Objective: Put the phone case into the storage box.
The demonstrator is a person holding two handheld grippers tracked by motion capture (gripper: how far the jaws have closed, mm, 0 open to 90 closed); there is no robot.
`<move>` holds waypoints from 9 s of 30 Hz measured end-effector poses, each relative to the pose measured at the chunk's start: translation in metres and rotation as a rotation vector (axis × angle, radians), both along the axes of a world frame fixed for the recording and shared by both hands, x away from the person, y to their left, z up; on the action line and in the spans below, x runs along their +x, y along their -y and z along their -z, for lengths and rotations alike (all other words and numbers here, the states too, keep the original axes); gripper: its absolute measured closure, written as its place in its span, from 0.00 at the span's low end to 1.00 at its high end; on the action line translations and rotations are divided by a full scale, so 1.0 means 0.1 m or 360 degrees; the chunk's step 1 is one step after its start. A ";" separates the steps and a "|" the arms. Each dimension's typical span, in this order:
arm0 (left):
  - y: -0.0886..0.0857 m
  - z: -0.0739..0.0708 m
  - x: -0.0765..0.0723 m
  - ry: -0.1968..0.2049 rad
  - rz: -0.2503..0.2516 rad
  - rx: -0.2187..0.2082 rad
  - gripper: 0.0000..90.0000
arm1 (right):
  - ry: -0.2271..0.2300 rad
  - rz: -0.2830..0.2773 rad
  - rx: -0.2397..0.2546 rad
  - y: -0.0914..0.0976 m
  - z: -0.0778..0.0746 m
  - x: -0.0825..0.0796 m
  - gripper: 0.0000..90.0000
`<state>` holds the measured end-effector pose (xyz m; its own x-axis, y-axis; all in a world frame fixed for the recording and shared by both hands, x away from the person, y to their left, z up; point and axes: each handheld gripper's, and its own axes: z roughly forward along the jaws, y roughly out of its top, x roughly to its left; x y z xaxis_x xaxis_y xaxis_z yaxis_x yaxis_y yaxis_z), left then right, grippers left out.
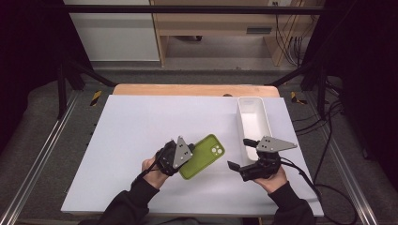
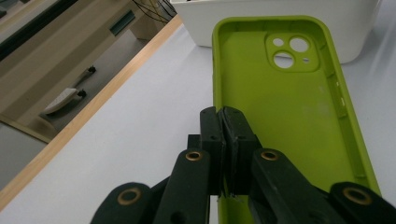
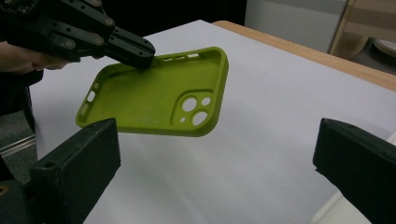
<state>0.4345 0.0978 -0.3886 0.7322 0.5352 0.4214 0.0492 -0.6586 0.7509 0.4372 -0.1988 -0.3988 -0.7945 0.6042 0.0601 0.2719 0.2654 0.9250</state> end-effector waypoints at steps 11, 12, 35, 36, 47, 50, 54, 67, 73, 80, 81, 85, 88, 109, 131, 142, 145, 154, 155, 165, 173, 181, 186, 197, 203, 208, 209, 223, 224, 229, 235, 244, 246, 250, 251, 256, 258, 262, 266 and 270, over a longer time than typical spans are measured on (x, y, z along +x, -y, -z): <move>0.04 0.02 -0.05 0.0071 0.0012 0.0083 0.97 | -0.0020 -0.0024 -0.0021 -0.07 0.01 0.02 0.01; 0.04 0.02 -0.06 0.0072 0.0014 0.0084 0.97 | -0.0022 -0.0024 -0.0018 -0.07 0.01 0.03 0.01; 0.08 0.07 -0.17 0.0166 0.0055 0.0169 0.97 | -0.0085 -0.0050 -0.0016 -0.18 -0.02 0.09 0.01; 0.08 0.07 -0.18 0.0174 0.0057 0.0168 0.97 | -0.0087 -0.0051 -0.0016 -0.19 -0.03 0.10 0.01; 0.09 0.08 -0.21 0.0206 0.0074 0.0197 0.97 | -0.0123 -0.0067 -0.0044 -0.25 -0.06 0.14 0.01; 0.08 0.07 -0.22 0.0209 0.0071 0.0195 0.97 | -0.0139 -0.0063 -0.0050 -0.27 -0.06 0.14 0.02; 0.08 0.06 -0.23 0.0217 0.0073 0.0192 0.97 | -0.0165 -0.0065 -0.0065 -0.30 -0.04 0.17 0.02; 0.07 0.07 -0.23 0.0226 0.0082 0.0210 0.97 | -0.0204 -0.0067 -0.0084 -0.38 -0.07 0.25 0.03; 0.07 0.06 -0.24 0.0229 0.0087 0.0208 0.97 | -0.0233 -0.0065 -0.0106 -0.40 -0.09 0.29 0.05; 0.07 0.05 -0.25 0.0240 0.0092 0.0208 0.97 | -0.0265 -0.0088 -0.0126 -0.43 -0.09 0.33 0.08; 0.07 0.05 -0.25 0.0241 0.0093 0.0205 0.97 | -0.0270 -0.0090 -0.0127 -0.44 -0.09 0.34 0.09; 0.08 0.05 -0.26 0.0246 0.0098 0.0201 0.97 | -0.0310 -0.0112 -0.0118 -0.45 -0.08 0.36 0.13; 0.08 0.05 -0.26 0.0251 0.0100 0.0199 0.97 | -0.0324 -0.0121 -0.0120 -0.45 -0.07 0.37 0.14; 0.10 0.05 -0.28 0.0252 0.0123 0.0194 0.97 | -0.0432 -0.0206 -0.0080 -0.43 -0.07 0.43 0.39; 0.11 0.05 -0.30 0.0262 0.0149 0.0196 0.97 | -0.0520 -0.0258 -0.0067 -0.41 -0.08 0.47 0.66; 0.11 0.05 -0.31 0.0273 0.0157 0.0207 0.97 | -0.0537 -0.0251 -0.0067 -0.38 -0.10 0.48 0.77; 0.11 0.05 -0.31 0.0278 0.0158 0.0218 0.97 | -0.0542 -0.0249 -0.0064 -0.36 -0.11 0.47 0.80; 0.11 0.05 -0.31 0.0277 0.0162 0.0214 0.97 | -0.0555 -0.0259 -0.0063 -0.34 -0.14 0.47 0.84; 0.11 0.05 -0.31 0.0278 0.0163 0.0215 0.97 | -0.0555 -0.0260 -0.0064 -0.34 -0.14 0.47 0.84; 0.12 0.06 -0.31 0.0289 0.0169 0.0236 0.97 | -0.0568 -0.0273 -0.0062 -0.32 -0.16 0.46 0.87; 0.12 0.07 -0.31 0.0281 0.0167 0.0222 0.97 | -0.0582 -0.0264 -0.0067 -0.32 -0.16 0.45 0.88; 0.13 0.07 -0.30 0.0273 0.0160 0.0221 0.96 | -0.0579 -0.0258 -0.0069 -0.32 -0.16 0.45 0.88; 0.13 0.08 -0.29 0.0260 0.0158 0.0215 0.94 | -0.0570 -0.0254 -0.0073 -0.32 -0.16 0.44 0.88; 0.08 0.04 -0.24 0.0162 0.0096 0.0090 0.78 | -0.0560 -0.0231 -0.0087 -0.32 -0.16 0.44 0.89; 0.00 -0.01 -0.17 0.0018 0.0064 -0.0074 0.66 | -0.0540 -0.0211 -0.0098 -0.32 -0.16 0.45 0.89; -0.09 -0.06 -0.11 -0.0091 0.0035 -0.0258 0.53 | -0.0529 -0.0197 -0.0100 -0.29 -0.18 0.45 0.89; -0.11 -0.07 -0.10 -0.0119 0.0033 -0.0301 0.51 | -0.0525 -0.0194 -0.0102 -0.29 -0.19 0.45 0.89; -0.38 -0.08 0.08 -0.0259 -0.0129 -0.0653 0.18 | -0.0439 -0.0163 -0.0127 -0.21 -0.27 0.42 0.89; -0.40 -0.08 0.09 -0.0270 -0.0140 -0.0668 0.17 | -0.0432 -0.0159 -0.0128 -0.21 -0.28 0.41 0.89; -0.49 -0.05 0.13 -0.0307 -0.0169 -0.0730 0.13 | -0.0405 -0.0143 -0.0125 -0.16 -0.33 0.40 0.89; -0.59 -0.04 0.14 -0.0301 -0.0185 -0.0794 0.08 | -0.0374 -0.0121 -0.0137 -0.11 -0.38 0.37 0.89; -0.78 0.00 0.15 -0.0283 -0.0208 -0.0859 0.05 | -0.0305 -0.0097 -0.0151 -0.04 -0.47 0.34 0.89; -0.82 0.01 0.16 -0.0282 -0.0215 -0.0865 0.05 | -0.0293 -0.0093 -0.0157 -0.03 -0.50 0.33 0.89; -0.91 0.04 0.16 -0.0269 -0.0237 -0.0876 0.04 | -0.0267 -0.0086 -0.0171 -0.01 -0.55 0.31 0.89; -0.93 0.05 0.16 -0.0269 -0.0240 -0.0879 0.04 | -0.0263 -0.0084 -0.0172 0.00 -0.57 0.31 0.89; -1.02 0.10 0.16 -0.0257 -0.0260 -0.0883 0.04 | -0.0239 -0.0070 -0.0197 0.01 -0.61 0.30 0.89; -1.06 0.12 0.16 -0.0253 -0.0270 -0.0879 0.04 | -0.0226 -0.0068 -0.0206 0.02 -0.63 0.30 0.89; -1.14 0.17 0.17 -0.0255 -0.0293 -0.0873 0.04 | -0.0195 -0.0057 -0.0224 0.04 -0.68 0.29 0.89; -1.20 0.21 0.17 -0.0251 -0.0300 -0.0886 0.04 | -0.0169 -0.0045 -0.0241 0.04 -0.75 0.28 0.89; -1.26 0.25 0.16 -0.0244 -0.0300 -0.0887 0.04 | -0.0147 -0.0034 -0.0256 0.05 -0.82 0.27 0.89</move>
<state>0.4509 0.2233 -0.4136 0.6333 0.7714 -0.0625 0.2617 -0.1375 0.9553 0.4644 -0.2035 -0.3169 -0.8030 0.5948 0.0373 0.3461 0.4146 0.8416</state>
